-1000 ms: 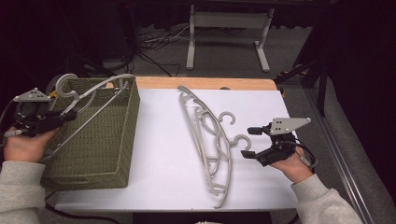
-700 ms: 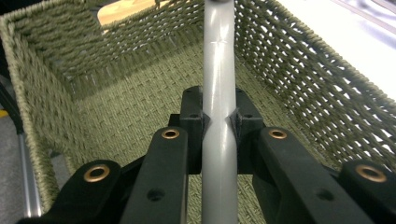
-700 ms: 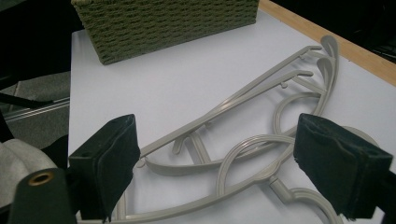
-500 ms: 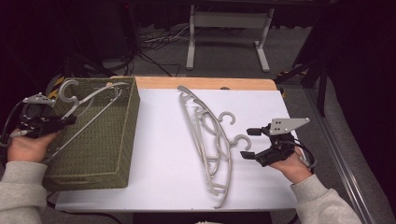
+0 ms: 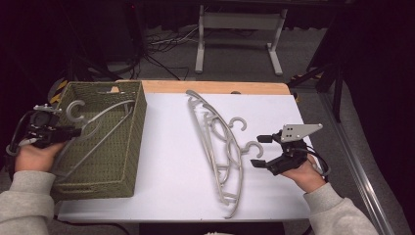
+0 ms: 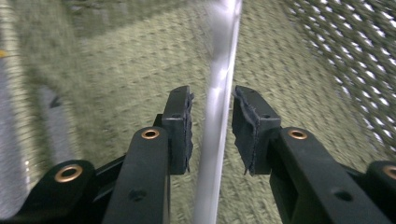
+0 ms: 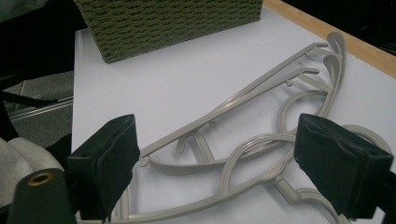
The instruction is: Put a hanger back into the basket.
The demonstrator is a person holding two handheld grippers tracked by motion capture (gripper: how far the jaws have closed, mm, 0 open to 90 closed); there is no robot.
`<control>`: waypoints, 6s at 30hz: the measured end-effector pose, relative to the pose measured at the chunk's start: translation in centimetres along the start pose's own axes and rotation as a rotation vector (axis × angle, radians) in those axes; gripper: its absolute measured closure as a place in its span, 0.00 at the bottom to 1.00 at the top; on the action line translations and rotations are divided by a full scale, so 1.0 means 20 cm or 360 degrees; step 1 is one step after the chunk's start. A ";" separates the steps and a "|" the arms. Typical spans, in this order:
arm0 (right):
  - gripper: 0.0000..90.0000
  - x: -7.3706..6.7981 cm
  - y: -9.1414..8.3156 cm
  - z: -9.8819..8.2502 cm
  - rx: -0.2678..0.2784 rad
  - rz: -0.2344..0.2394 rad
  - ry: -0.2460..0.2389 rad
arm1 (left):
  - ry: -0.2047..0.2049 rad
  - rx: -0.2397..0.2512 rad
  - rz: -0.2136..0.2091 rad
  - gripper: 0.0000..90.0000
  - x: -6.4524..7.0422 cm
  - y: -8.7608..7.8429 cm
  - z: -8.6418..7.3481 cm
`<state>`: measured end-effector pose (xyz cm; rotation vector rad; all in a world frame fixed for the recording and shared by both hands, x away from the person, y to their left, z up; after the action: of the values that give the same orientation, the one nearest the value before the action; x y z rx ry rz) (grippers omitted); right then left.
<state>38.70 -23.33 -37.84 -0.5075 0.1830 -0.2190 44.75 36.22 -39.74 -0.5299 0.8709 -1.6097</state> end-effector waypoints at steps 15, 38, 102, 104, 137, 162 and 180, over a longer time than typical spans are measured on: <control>0.16 0.04 0.00 -0.01 0.0002 -0.0108 0.0069 | 0.0079 0.0568 -0.0358 0.49 0.32 -0.36 0.12; 0.13 0.04 0.00 -0.05 0.0091 -0.0195 0.0116 | 0.0396 0.0862 -0.0941 0.26 1.25 -0.45 0.01; 0.35 0.13 0.46 -0.36 -0.0803 -0.0443 0.0509 | 0.0480 0.0725 -0.0945 0.24 1.37 -0.31 -0.04; 0.43 0.13 0.45 -0.35 -0.0804 -0.0449 0.0516 | 0.0481 0.0726 -0.0943 0.24 1.37 -0.31 -0.04; 0.91 0.09 0.17 -0.14 -0.0637 -0.0434 0.0199 | 0.0455 0.0698 -0.0989 0.24 1.35 -0.31 -0.01; 0.91 -0.09 0.05 0.08 -0.0653 -0.0408 -0.0366 | 0.0569 0.0620 -0.1030 0.23 1.46 -0.40 0.15; 0.91 -0.18 0.08 0.13 -0.0647 -0.0339 -0.0593 | 0.0637 0.0499 -0.1036 0.22 1.53 -0.26 0.21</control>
<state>36.06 -19.86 -36.03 -0.9625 -0.1968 -0.2922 37.72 5.78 -36.69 -0.2774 0.7451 -2.4588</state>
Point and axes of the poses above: each handheld gripper's, and its own axes: y roughly forward along the jaws, z roughly out of its top, x roughly to its right, the point moved 6 cm from there along y, roughly forward along the jaws, and after that the axes turned 10 degrees about z, right-handed, at the moved point
